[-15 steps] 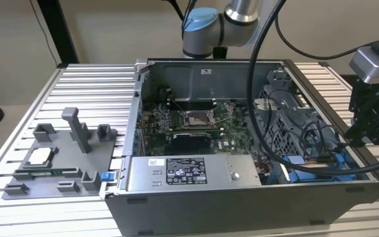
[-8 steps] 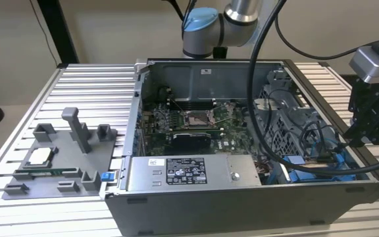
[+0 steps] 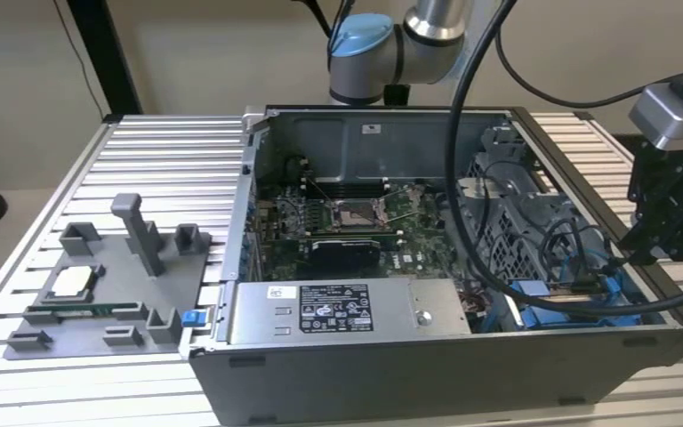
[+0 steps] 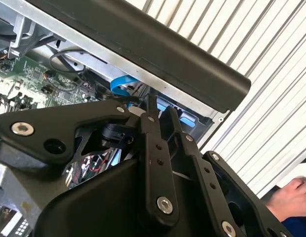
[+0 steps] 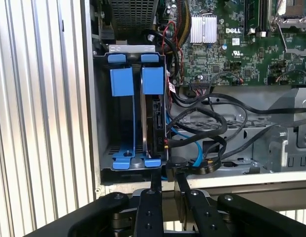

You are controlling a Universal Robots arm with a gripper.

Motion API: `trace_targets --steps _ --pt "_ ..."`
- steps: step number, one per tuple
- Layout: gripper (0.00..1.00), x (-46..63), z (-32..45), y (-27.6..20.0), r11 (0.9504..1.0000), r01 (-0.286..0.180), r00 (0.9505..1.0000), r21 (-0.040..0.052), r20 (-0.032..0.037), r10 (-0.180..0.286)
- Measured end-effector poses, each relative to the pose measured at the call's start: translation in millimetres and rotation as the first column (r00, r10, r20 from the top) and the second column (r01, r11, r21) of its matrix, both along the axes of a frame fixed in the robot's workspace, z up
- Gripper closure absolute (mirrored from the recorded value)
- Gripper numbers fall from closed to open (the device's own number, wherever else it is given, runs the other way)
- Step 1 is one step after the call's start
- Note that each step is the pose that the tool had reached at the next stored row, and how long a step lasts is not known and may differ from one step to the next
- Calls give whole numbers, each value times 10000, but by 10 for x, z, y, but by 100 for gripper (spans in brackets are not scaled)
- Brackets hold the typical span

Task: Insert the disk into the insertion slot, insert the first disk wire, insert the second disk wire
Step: 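Insert the second disk wire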

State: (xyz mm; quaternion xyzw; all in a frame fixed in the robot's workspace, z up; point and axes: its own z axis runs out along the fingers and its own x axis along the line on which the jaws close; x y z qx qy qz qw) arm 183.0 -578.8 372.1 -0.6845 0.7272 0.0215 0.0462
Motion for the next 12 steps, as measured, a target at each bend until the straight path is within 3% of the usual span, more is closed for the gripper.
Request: trace_targets --steps 1,2,7,9,12 --pt "100 0 -2 0 10000 0 10000 1 -11 0" --pt "0 1 -5 0 10000 -1 10000 1 -26 1" --pt "0 15 -21 0 10000 -2 9999 2 -103 2" --pt "0 39 -25 0 10000 -8 9998 0 -199 8" --pt "0 99 -28 0 10000 -23 9991 0 -433 23"
